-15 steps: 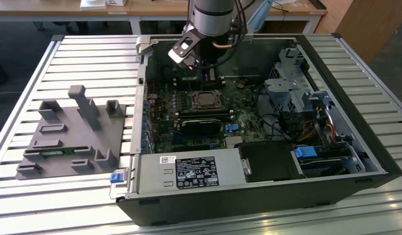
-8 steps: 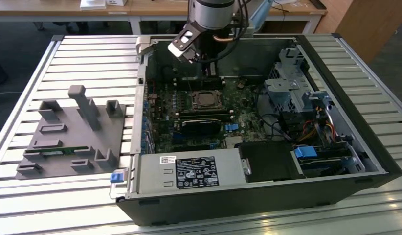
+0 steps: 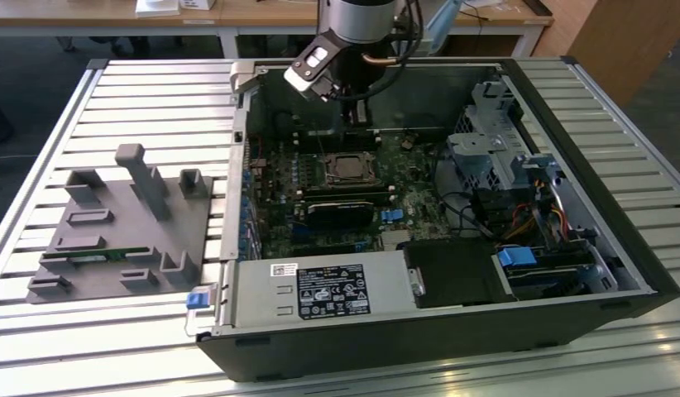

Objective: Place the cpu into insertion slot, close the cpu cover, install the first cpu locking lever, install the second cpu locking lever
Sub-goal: 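Install the first cpu locking lever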

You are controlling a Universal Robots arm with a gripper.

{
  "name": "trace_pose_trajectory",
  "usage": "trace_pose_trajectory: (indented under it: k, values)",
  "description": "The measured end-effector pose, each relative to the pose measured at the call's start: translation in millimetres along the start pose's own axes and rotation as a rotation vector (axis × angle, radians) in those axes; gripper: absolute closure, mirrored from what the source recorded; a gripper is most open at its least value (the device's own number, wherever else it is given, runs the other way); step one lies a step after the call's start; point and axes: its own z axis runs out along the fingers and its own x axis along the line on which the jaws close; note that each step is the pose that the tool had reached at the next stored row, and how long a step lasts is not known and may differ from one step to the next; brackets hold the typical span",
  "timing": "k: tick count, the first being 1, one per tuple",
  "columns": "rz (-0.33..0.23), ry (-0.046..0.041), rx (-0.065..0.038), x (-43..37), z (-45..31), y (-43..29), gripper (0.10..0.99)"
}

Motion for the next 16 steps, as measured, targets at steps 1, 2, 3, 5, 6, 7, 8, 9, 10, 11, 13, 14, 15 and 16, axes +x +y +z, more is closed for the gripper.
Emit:
trace_pose_trajectory:
  k: [1,2,3,5,6,7,8,9,10,11,13,14,15,16]
  values:
    - [-0.018,0.0,0.0,0.0,0.0,0.0,0.98]
    - [-0.036,0.0,0.001,0.0,0.0,0.0,0.98]
    - [-0.054,0.0,0.001,-0.1,0.0,0.0,0.98]
    - [-0.09,0.0001,0.002,-0.1,0.0,0.0,0.98]
    - [-0.109,0.0002,0.002,0.0,0.1,0.0,0.98]
    - [-0.128,0.0004,0.002,0.0,0.1,0.0,0.98]
    - [-0.146,0.0004,0.003,-0.1,0.1,0.0,0.98]
    - [-0.164,0.0005,0.003,0.0,0.1,0.0,0.98]
    - [-0.182,0.0006,0.003,0.0,0.1,0.0,0.98]
    - [-0.2,0.0007,0.004,0.0,0.1,0.0,0.98]
    - [-0.232,0.0009,0.004,0.0,0.2,0.0,0.98]
    - [-0.246,0.0009,0.004,0.0,0.2,0.0,0.98]
    - [-0.258,0.001,0.005,0.0,0.2,0.0,0.98]
    - [-0.268,0.0011,0.005,0.0,0.2,0.0,0.98]
